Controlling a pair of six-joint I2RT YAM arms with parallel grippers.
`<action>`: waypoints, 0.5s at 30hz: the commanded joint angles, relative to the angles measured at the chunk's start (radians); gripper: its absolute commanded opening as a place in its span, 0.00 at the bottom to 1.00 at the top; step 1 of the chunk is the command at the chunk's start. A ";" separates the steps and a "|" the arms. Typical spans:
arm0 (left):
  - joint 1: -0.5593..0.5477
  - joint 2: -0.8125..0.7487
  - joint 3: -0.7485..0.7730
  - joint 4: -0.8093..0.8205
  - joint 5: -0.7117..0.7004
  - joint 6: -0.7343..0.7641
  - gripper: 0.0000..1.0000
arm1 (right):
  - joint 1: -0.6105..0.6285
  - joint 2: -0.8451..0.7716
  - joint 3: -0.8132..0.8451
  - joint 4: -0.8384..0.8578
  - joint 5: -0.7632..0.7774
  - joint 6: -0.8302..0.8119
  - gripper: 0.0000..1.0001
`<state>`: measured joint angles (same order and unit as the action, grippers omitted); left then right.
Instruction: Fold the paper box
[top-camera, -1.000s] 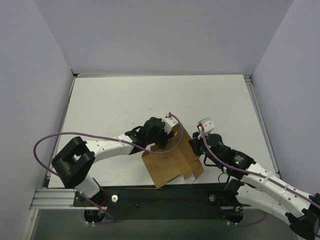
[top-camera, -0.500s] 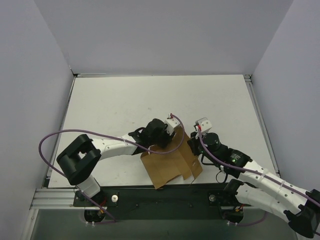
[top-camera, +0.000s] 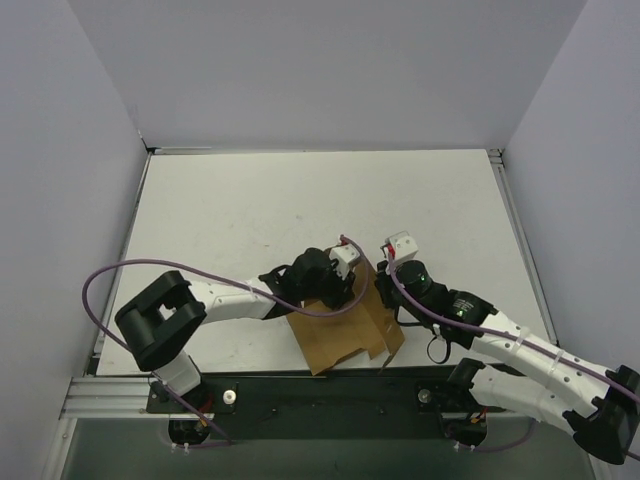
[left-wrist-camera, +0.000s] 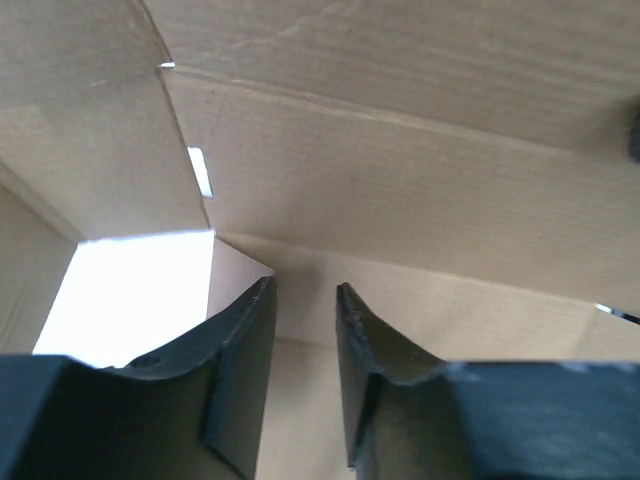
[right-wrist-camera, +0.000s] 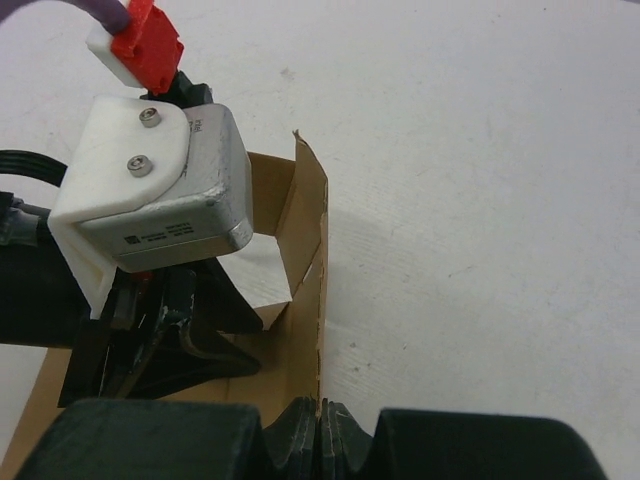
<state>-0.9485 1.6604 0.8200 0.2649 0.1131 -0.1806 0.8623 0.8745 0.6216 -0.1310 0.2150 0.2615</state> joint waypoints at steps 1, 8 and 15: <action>0.004 -0.151 -0.021 0.053 -0.016 -0.036 0.46 | 0.032 0.001 0.078 -0.035 0.083 0.004 0.00; 0.123 -0.369 -0.133 -0.001 0.000 -0.163 0.58 | 0.132 0.073 0.036 0.022 0.239 -0.044 0.00; 0.236 -0.475 -0.136 -0.118 -0.009 -0.186 0.68 | 0.214 0.194 0.020 0.093 0.368 -0.126 0.00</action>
<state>-0.7662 1.2072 0.6758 0.2119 0.1051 -0.3378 1.0443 1.0206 0.6476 -0.0959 0.4610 0.2062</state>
